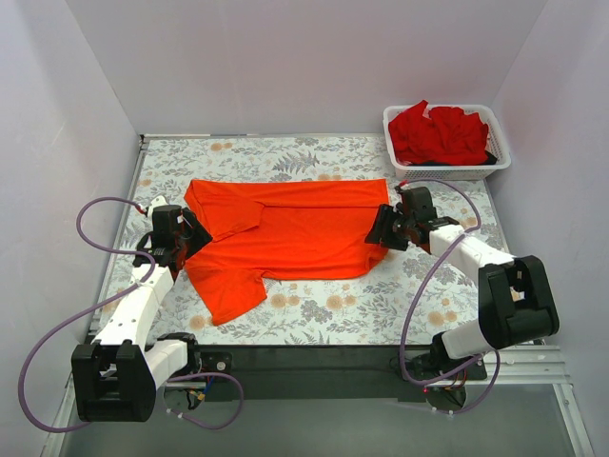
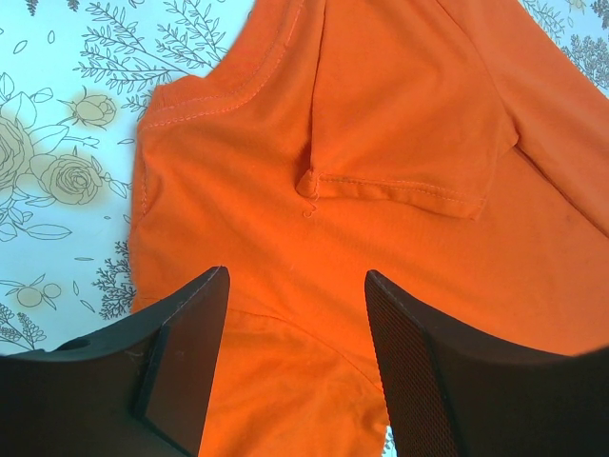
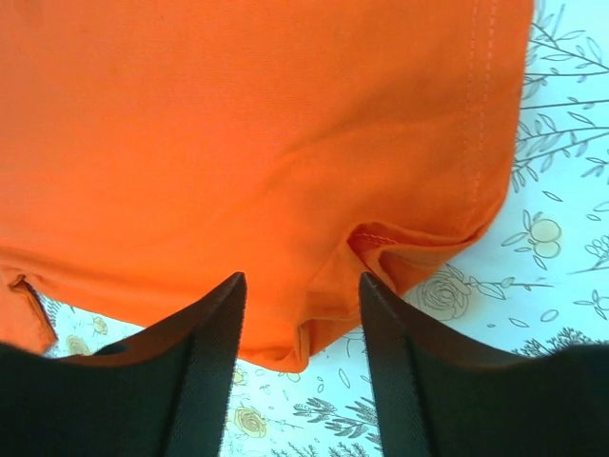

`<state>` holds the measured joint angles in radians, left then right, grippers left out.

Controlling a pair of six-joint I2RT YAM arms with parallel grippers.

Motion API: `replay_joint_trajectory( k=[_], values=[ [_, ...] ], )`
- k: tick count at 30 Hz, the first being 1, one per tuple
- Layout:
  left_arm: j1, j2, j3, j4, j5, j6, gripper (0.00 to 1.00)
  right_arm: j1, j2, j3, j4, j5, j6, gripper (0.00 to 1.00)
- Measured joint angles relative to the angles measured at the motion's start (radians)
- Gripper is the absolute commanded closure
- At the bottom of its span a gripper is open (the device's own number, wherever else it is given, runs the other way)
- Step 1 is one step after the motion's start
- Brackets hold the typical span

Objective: Fold and stack the t-shirts
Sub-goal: Fold the tshirt

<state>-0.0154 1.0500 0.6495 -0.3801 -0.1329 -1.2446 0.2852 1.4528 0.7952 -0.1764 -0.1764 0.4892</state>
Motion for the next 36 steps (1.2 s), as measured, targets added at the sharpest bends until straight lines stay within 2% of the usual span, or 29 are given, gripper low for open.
replay_joint_trajectory(
  k=[1, 4, 21, 24, 27, 28, 31, 36],
  values=[
    [0.0, 0.0, 0.0, 0.0, 0.0, 0.0, 0.42, -0.001, -0.005, 0.0, -0.006, 0.009, -0.005, 0.51],
    [0.0, 0.0, 0.0, 0.0, 0.0, 0.0, 0.42, -0.009, -0.007, -0.005, -0.01, 0.026, -0.012, 0.59],
    [0.0, 0.0, 0.0, 0.0, 0.0, 0.002, 0.42, -0.049, 0.032, -0.071, -0.023, 0.039, 0.002, 0.61],
    [0.0, 0.0, 0.0, 0.0, 0.0, 0.003, 0.42, -0.05, 0.039, -0.074, -0.014, 0.025, 0.005, 0.68],
    [0.0, 0.0, 0.0, 0.0, 0.0, 0.004, 0.42, -0.05, 0.04, -0.074, -0.007, 0.015, 0.005, 0.8],
    [0.0, 0.0, 0.0, 0.0, 0.0, 0.004, 0.42, -0.05, 0.04, -0.074, -0.006, 0.013, 0.006, 0.87],
    [0.0, 0.0, 0.0, 0.0, 0.0, 0.006, 0.42, -0.054, 0.031, -0.079, -0.006, 0.009, 0.006, 0.94],
    [0.0, 0.0, 0.0, 0.0, 0.0, 0.007, 0.42, -0.072, -0.03, -0.088, -0.049, 0.011, -0.001, 0.96]
  ],
)
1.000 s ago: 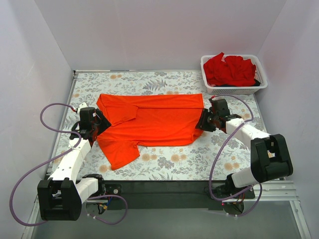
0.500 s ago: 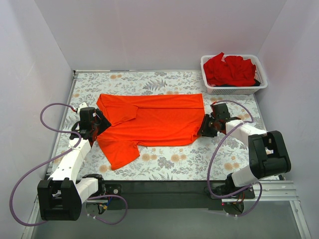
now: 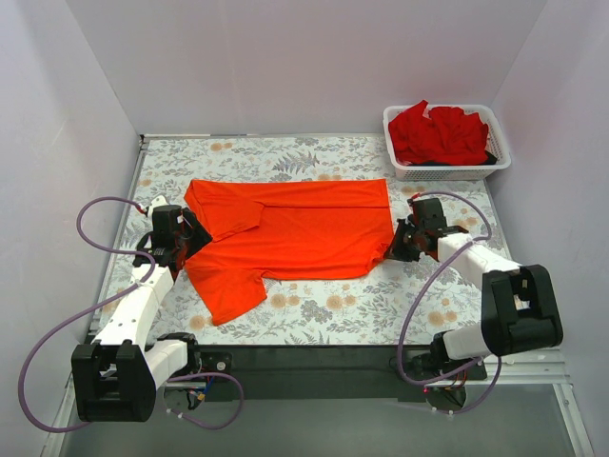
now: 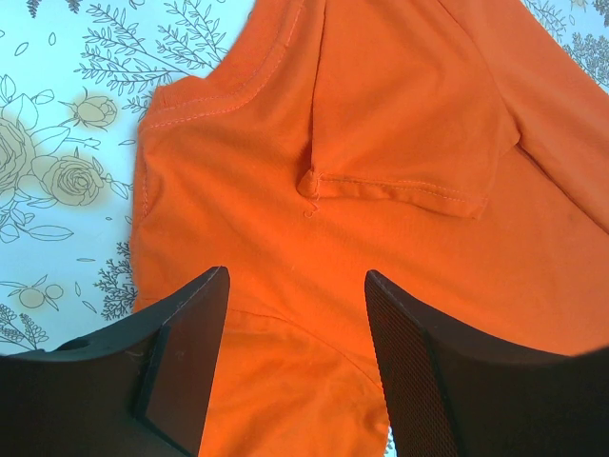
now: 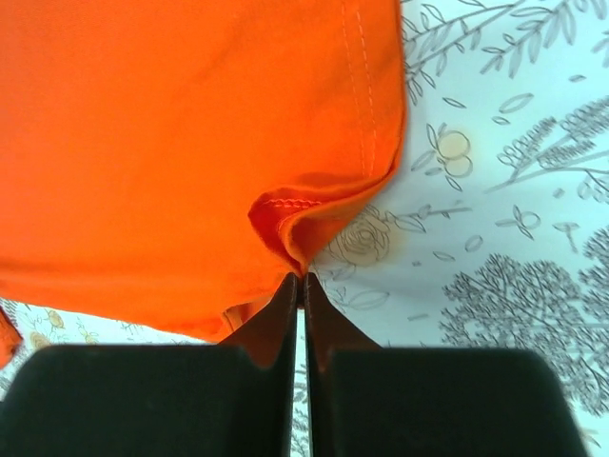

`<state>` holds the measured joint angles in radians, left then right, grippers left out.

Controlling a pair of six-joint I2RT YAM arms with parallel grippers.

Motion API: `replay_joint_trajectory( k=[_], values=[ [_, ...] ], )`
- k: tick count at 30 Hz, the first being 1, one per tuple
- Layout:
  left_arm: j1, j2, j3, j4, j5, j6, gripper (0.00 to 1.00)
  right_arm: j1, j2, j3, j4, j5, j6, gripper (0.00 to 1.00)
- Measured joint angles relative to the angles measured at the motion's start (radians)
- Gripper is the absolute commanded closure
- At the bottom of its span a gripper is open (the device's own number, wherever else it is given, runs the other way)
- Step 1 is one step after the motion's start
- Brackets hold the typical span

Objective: Fold and stack the t-shirts
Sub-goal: Fold the tshirt

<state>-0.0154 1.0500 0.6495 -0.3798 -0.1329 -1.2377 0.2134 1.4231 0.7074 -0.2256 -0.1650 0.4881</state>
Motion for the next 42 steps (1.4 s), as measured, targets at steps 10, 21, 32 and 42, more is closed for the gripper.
replay_joint_trajectory(
  k=[10, 21, 32, 42],
  values=[
    [0.0, 0.0, 0.0, 0.0, 0.0, 0.0, 0.42, -0.051, -0.153, -0.057, -0.199, 0.059, -0.044, 0.94],
    [0.0, 0.0, 0.0, -0.02, -0.015, -0.024, 0.41, -0.063, -0.196, -0.118, -0.327, 0.126, -0.055, 0.54],
    [0.0, 0.016, 0.0, -0.07, -0.054, -0.043, 0.48, -0.063, -0.193, 0.034, -0.294, 0.039, -0.111, 0.54],
    [0.005, 0.142, 0.0, -0.078, -0.063, -0.061, 0.67, -0.063, 0.086, 0.111, -0.095, -0.085, -0.093, 0.56]
  ],
)
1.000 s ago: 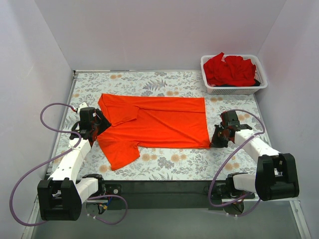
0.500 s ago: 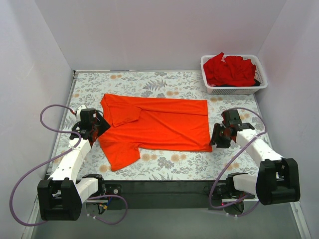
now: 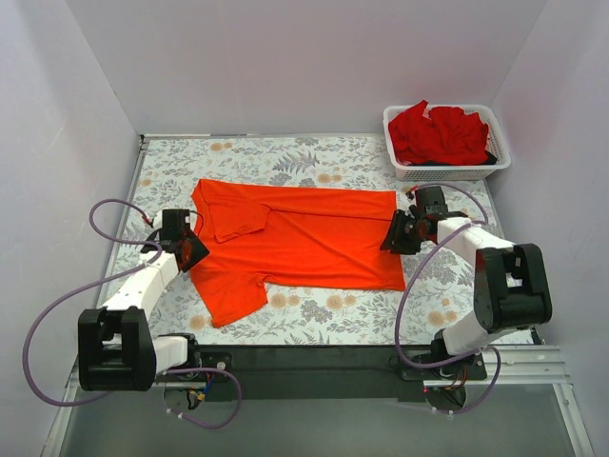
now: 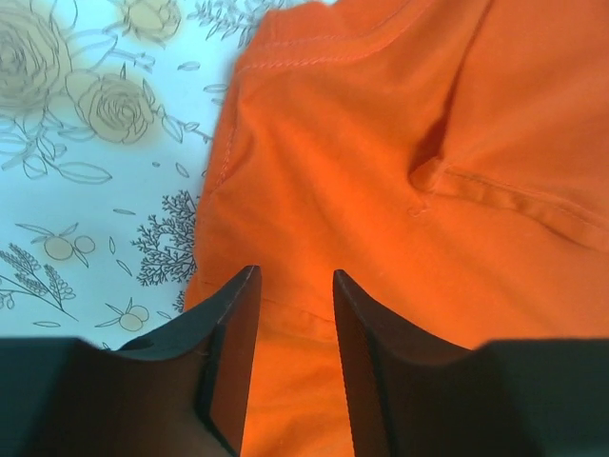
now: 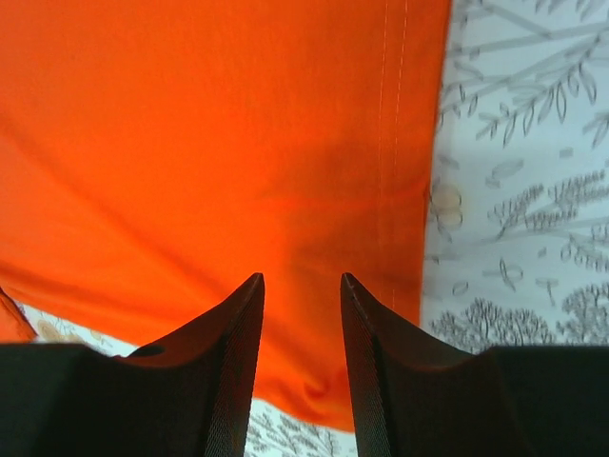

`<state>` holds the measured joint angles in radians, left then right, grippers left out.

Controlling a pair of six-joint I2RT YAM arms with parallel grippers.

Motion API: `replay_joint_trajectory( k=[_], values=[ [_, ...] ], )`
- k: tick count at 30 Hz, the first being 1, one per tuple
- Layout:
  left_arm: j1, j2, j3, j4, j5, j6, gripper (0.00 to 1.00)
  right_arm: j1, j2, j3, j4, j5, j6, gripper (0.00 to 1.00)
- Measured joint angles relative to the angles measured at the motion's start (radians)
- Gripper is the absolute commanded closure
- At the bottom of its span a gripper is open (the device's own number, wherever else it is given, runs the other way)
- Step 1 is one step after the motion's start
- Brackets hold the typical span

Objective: Fold and stack the t-shirts
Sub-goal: Fold the tshirt

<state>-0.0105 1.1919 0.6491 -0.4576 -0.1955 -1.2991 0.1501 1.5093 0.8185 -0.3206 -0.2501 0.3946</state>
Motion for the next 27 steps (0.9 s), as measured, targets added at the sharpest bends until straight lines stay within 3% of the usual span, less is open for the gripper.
replay_joint_trajectory(
  k=[5, 18, 25, 27],
  values=[
    [0.052, 0.084, 0.0, -0.009, 0.008, -0.015, 0.76, -0.001, 0.103, 0.065, 0.06, 0.004, 0.001, 0.56],
    [0.132, 0.172, 0.006, -0.005, 0.042, -0.034, 0.81, -0.08, 0.251, 0.183, 0.114, -0.009, -0.001, 0.56],
    [0.133, 0.149, 0.007, -0.011, 0.069, -0.04, 0.52, -0.087, 0.251, 0.195, 0.111, -0.033, -0.007, 0.51],
    [0.133, 0.115, 0.007, -0.023, 0.072, -0.045, 0.49, -0.086, 0.208, 0.17, 0.102, -0.028, -0.009, 0.48]
  ],
)
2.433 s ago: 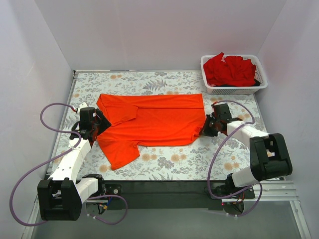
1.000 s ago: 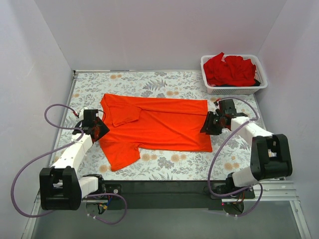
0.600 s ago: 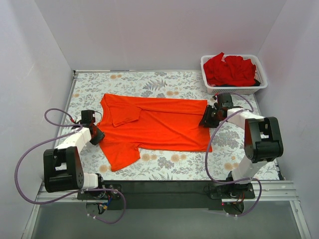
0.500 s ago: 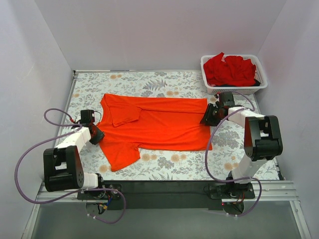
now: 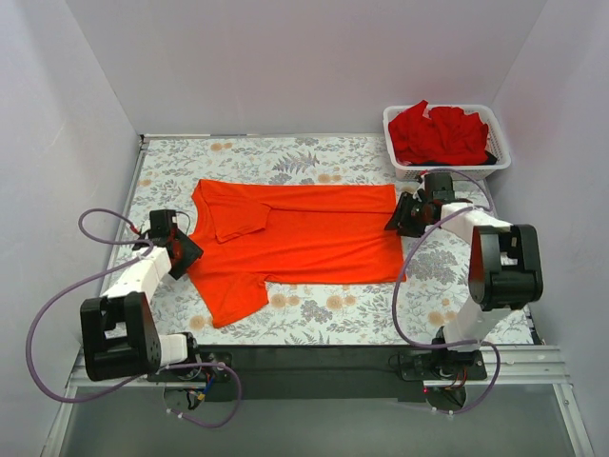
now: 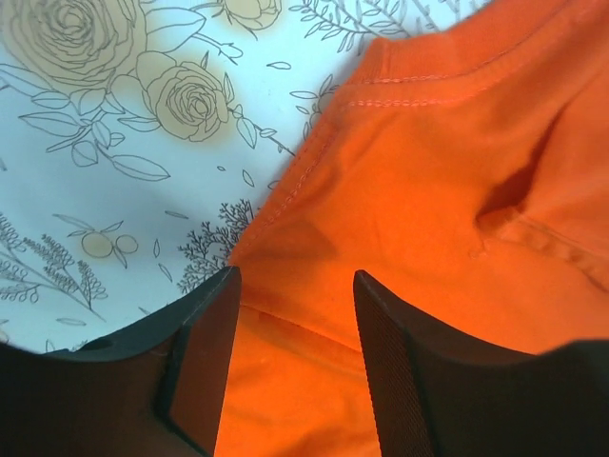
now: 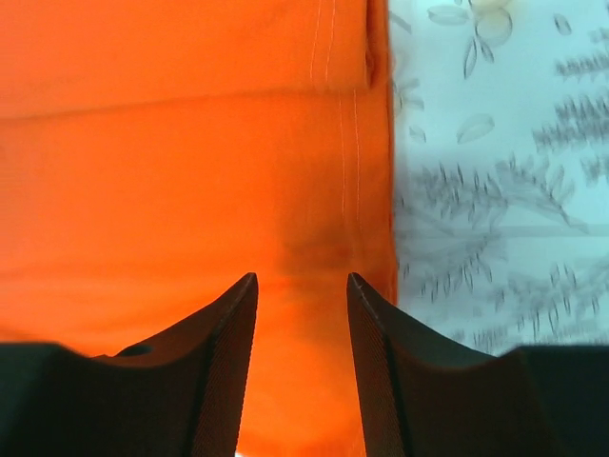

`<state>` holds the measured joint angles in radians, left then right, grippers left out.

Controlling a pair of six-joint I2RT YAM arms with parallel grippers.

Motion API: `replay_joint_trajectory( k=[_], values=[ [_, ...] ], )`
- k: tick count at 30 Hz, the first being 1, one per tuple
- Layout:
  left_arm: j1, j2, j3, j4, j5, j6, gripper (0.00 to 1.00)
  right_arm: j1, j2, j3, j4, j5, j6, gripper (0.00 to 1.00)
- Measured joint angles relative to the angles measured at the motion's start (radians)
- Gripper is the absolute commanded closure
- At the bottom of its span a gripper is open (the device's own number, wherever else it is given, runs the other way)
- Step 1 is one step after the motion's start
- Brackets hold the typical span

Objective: Fold and stack the t-shirts
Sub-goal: Fold the tshirt

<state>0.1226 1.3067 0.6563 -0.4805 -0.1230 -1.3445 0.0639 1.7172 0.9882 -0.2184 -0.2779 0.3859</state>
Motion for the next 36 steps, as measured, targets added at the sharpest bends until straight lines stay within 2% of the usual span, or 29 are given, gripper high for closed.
replay_joint_trajectory(
  k=[9, 16, 26, 29, 30, 33, 36],
  values=[
    [0.0, -0.185, 0.002, -0.076, -0.082, -0.026, 0.48, 0.047, -0.348, -0.191, -0.072, 0.042, -0.001, 0.37],
    [0.0, -0.122, -0.034, -0.072, -0.079, -0.024, 0.51, 0.062, -0.493, -0.333, -0.155, 0.079, -0.027, 0.36],
    [0.0, 0.0, -0.03, -0.026, -0.057, -0.012, 0.55, 0.063, -0.573, -0.367, -0.192, 0.146, -0.051, 0.36],
    [0.0, 0.013, -0.025, -0.013, -0.062, -0.006, 0.62, 0.063, -0.585, -0.377, -0.195, 0.165, -0.053, 0.36],
    [0.0, 0.018, -0.023, -0.01, -0.064, -0.003, 0.7, 0.063, -0.587, -0.38, -0.199, 0.169, -0.053, 0.36],
    [0.0, 0.029, -0.019, -0.005, -0.069, 0.003, 0.83, 0.063, -0.588, -0.385, -0.204, 0.178, -0.053, 0.37],
    [0.003, 0.031, -0.019, -0.002, -0.068, 0.006, 0.87, 0.063, -0.588, -0.385, -0.212, 0.187, -0.053, 0.38]
  ],
)
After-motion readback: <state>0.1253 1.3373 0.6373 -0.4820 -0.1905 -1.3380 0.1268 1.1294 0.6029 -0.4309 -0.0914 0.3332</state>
